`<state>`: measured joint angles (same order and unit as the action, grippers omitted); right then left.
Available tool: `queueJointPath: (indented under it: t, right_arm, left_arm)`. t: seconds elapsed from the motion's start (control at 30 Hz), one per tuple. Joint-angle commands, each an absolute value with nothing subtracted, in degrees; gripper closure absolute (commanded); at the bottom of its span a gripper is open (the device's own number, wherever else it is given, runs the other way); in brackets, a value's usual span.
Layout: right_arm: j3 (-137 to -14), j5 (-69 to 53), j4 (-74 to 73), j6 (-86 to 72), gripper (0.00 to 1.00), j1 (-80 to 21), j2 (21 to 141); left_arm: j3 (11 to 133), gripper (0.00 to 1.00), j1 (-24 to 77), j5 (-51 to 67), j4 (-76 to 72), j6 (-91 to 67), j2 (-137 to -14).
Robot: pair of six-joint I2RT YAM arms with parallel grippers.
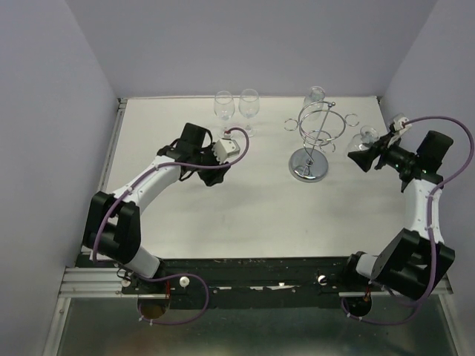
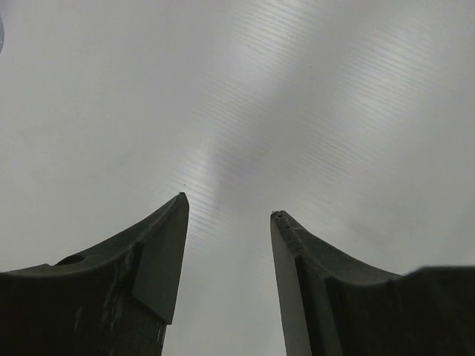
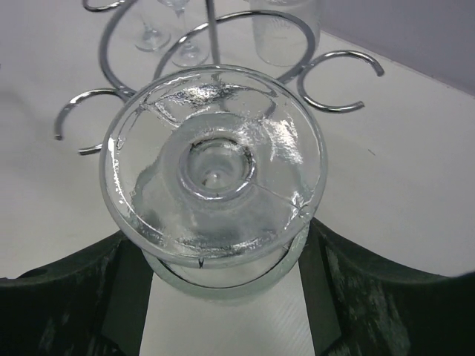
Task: Take the wine glass off the wine glass rack
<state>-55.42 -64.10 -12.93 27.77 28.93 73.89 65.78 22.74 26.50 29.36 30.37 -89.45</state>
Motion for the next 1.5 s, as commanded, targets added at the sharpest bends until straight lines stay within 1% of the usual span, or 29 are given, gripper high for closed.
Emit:
queueJointPath:
  t: [0.0,0.23,0.33,0.43,0.5,0.57,0.63,0.73,0.77,0.87,0.97,1.03,1.1,1.13,1.23,1.3,1.47]
  right_arm:
    - [-51.69,-69.70,-11.86,21.10,0.59,28.13,64.88]
    - [-52.46,-66.72,-20.11,20.12,0.60,25.15,53.36]
    - [-58.60,-63.47,-28.27,21.35,0.62,19.35,52.21]
    - [-63.97,-60.04,-34.97,23.03,0.64,12.32,53.52]
    - [-65.39,-59.33,-35.68,21.98,0.71,8.63,54.92]
    - [-66.27,-58.80,-35.95,22.41,0.79,4.33,56.42]
    - [-66.27,-58.97,-34.99,22.24,0.85,0.55,58.00]
    - [-66.00,-60.90,-31.74,18.65,0.99,-4.82,61.51]
    - [-65.74,-61.26,-30.51,16.81,0.99,-6.75,63.00]
    - [-64.08,-61.44,-23.14,9.52,0.99,-11.85,66.18]
    - [-61.62,-60.30,-13.91,2.74,0.99,-16.51,67.49]
    - [-59.69,-58.63,-7.42,-1.81,0.99,-18.88,68.81]
    - [-56.70,-56.52,2.06,-8.49,0.99,-19.60,69.26]
    - [-56.25,-54.69,3.68,-11.40,0.99,-19.77,69.43]
    - [-57.30,-55.81,1.60,-10.47,0.99,-20.83,70.40]
    - [-58.01,-55.29,0.09,-7.57,0.99,-21.62,70.66]
    - [-57.92,-51.78,-2.90,-6.60,0.99,-23.11,70.66]
  left_arm:
    - [61.62,0.38,23.29,26.45,25.32,28.48,-83.77]
    - [57.74,0.38,23.82,32.43,16.80,27.07,-75.42]
    - [57.22,0.38,23.82,34.09,11.89,24.88,-71.21]
    - [53.28,0.38,24.25,35.24,2.06,21.55,-66.20]
    - [50.11,0.37,25.39,34.28,-4.19,19.34,-62.69]
    - [48.78,0.37,27.67,31.04,-6.76,19.16,-60.39]
    - [49.30,0.37,29.79,27.70,-6.60,19.34,-58.98]
    - [54.13,0.37,31.20,26.37,-1.34,23.44,-58.62]
    - [55.71,0.37,31.55,26.28,-0.10,26.25,-58.71]
    - [62.63,0.37,32.78,26.10,10.34,38.55,-60.46]
    - [69.51,0.37,34.62,25.49,17.74,44.63,-62.40]
    - [69.09,0.37,36.90,24.61,18.81,50.68,-61.62]
    - [67.68,0.36,38.84,24.26,19.33,56.49,-60.65]
    - [67.59,0.36,40.15,24.17,20.29,58.43,-60.56]
    - [68.03,0.38,42.01,24.17,22.06,60.20,-61.26]
    - [67.15,0.41,43.06,23.82,20.31,61.17,-61.78]
    - [66.36,0.47,44.03,23.38,15.39,61.09,-63.89]
